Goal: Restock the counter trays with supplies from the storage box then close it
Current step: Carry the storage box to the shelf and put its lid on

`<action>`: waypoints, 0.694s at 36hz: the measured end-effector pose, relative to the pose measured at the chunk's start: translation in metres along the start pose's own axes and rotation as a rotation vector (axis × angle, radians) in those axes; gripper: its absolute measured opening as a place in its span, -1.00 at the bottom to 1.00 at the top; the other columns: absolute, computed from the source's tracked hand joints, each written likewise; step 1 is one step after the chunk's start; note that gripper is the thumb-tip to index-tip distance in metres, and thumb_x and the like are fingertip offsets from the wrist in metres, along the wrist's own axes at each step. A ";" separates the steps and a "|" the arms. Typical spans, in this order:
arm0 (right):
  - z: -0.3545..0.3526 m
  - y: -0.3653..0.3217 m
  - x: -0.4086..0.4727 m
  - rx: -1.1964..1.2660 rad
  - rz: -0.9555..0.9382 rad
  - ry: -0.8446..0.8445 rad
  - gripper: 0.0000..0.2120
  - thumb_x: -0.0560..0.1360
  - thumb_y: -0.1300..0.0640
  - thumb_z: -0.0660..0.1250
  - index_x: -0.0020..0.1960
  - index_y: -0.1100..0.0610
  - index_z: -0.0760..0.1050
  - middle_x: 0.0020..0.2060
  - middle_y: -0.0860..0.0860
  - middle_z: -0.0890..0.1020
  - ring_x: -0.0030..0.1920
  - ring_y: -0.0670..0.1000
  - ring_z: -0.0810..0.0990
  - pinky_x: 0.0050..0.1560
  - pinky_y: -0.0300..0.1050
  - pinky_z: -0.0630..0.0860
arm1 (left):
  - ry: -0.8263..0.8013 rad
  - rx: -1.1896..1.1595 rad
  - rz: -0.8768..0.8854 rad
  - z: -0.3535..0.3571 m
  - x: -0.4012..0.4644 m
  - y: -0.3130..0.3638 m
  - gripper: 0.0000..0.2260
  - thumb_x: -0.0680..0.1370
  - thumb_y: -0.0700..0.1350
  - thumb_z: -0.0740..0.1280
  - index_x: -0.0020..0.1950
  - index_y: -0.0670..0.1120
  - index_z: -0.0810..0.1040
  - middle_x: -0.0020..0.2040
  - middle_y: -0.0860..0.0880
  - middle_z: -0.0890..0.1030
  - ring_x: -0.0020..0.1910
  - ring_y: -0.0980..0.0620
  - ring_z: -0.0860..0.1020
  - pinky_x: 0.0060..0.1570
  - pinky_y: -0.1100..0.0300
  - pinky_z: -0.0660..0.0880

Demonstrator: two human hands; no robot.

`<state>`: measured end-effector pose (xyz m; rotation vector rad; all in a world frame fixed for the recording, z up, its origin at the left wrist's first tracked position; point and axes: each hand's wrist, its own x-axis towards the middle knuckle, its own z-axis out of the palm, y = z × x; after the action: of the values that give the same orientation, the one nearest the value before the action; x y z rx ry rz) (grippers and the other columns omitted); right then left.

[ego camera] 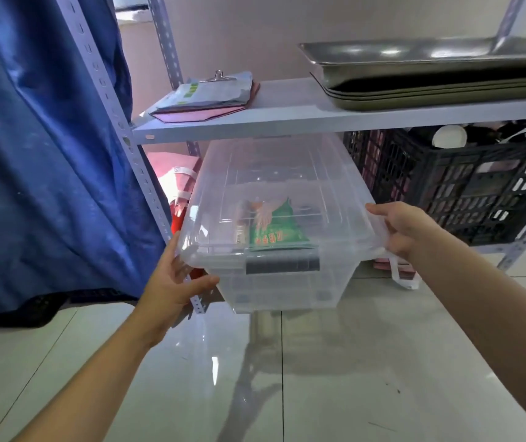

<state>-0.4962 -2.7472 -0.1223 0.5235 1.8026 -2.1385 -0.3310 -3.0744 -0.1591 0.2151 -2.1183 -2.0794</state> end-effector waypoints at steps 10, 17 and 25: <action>0.009 0.063 -0.036 -1.019 -0.936 0.203 -0.46 0.41 -0.21 0.43 0.34 -0.05 0.50 0.37 0.02 0.48 0.44 0.15 0.33 0.41 0.23 0.28 | 0.344 0.156 0.150 0.010 0.028 -0.009 -0.44 0.40 -0.13 0.55 0.34 0.14 0.48 0.22 0.12 0.60 0.18 0.15 0.57 0.08 0.23 0.56; 0.023 0.052 -0.016 -1.377 -1.080 0.273 -0.52 0.54 -0.06 0.35 0.42 0.06 0.45 0.34 0.16 0.54 0.45 0.26 0.34 0.42 0.25 0.26 | 0.308 0.789 0.414 0.013 0.065 -0.011 -0.62 0.56 -0.02 0.39 0.38 0.02 0.52 0.47 0.01 0.42 0.50 -0.02 0.27 0.45 0.04 0.19; 0.048 0.031 0.019 -1.403 -1.087 0.329 -0.55 0.57 0.05 0.34 0.41 0.20 0.44 0.32 0.20 0.55 0.40 0.28 0.41 0.42 0.17 0.32 | 0.291 1.022 0.512 0.029 0.116 -0.005 -0.67 0.62 -0.16 0.30 0.40 -0.13 0.50 0.42 -0.16 0.48 0.49 -0.20 0.31 0.37 -0.13 0.35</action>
<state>-0.5036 -2.8001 -0.1509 -0.6235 3.5401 -0.4546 -0.4507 -3.0717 -0.1629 0.0640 -2.4719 -0.5499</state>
